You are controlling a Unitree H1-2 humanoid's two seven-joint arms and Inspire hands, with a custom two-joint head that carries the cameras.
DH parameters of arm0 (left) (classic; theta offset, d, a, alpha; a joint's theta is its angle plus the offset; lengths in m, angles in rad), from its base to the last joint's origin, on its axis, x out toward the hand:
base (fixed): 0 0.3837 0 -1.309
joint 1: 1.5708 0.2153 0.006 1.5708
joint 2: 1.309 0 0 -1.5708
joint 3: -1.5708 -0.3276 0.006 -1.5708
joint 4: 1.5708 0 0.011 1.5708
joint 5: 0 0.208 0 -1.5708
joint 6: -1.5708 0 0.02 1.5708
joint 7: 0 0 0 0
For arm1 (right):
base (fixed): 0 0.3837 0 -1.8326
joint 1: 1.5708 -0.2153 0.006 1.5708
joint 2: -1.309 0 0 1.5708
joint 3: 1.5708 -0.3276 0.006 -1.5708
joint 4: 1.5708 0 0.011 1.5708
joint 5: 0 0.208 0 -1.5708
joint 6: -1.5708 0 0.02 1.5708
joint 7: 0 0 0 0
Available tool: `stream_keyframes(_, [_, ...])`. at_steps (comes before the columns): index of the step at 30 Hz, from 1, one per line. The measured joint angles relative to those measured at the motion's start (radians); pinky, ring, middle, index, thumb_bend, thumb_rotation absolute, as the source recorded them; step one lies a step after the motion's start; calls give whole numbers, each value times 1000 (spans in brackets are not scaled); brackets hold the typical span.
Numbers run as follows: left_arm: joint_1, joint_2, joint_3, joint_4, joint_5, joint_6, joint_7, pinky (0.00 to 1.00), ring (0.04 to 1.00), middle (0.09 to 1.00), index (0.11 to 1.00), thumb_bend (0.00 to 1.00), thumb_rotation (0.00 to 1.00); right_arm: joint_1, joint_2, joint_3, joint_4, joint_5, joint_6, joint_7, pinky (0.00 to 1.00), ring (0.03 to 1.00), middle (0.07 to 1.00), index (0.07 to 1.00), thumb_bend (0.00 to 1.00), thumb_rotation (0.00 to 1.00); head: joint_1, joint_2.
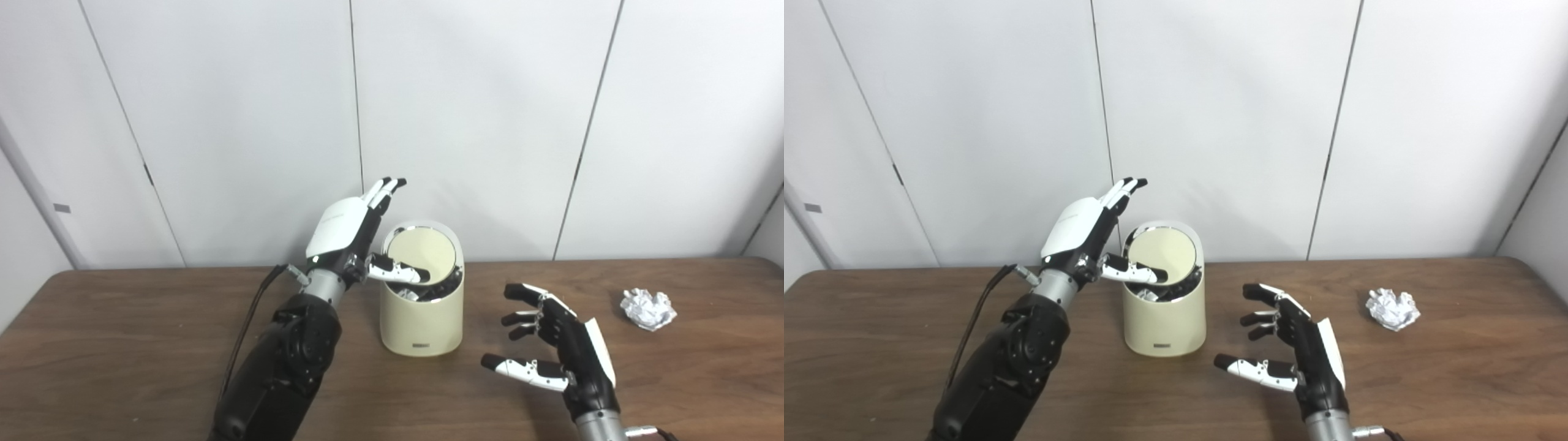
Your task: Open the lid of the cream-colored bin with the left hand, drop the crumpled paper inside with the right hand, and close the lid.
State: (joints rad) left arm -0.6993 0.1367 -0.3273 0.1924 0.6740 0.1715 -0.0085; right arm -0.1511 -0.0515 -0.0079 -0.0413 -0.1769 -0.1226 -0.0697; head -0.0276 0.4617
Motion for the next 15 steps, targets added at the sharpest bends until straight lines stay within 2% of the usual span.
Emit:
stream_keyframes(8, [-20,-2,-3,43,30,-32,36,803,966,1000,1000,968,219,-1,1,2,-24,-4,3,0,484,592,753,721,758,90,-3,6])
stream_keyframes(15, [-20,-1,-6,54,52,-43,54,779,953,993,1000,963,216,0,2,5,-24,-4,3,0,475,583,745,722,748,77,-3,9])
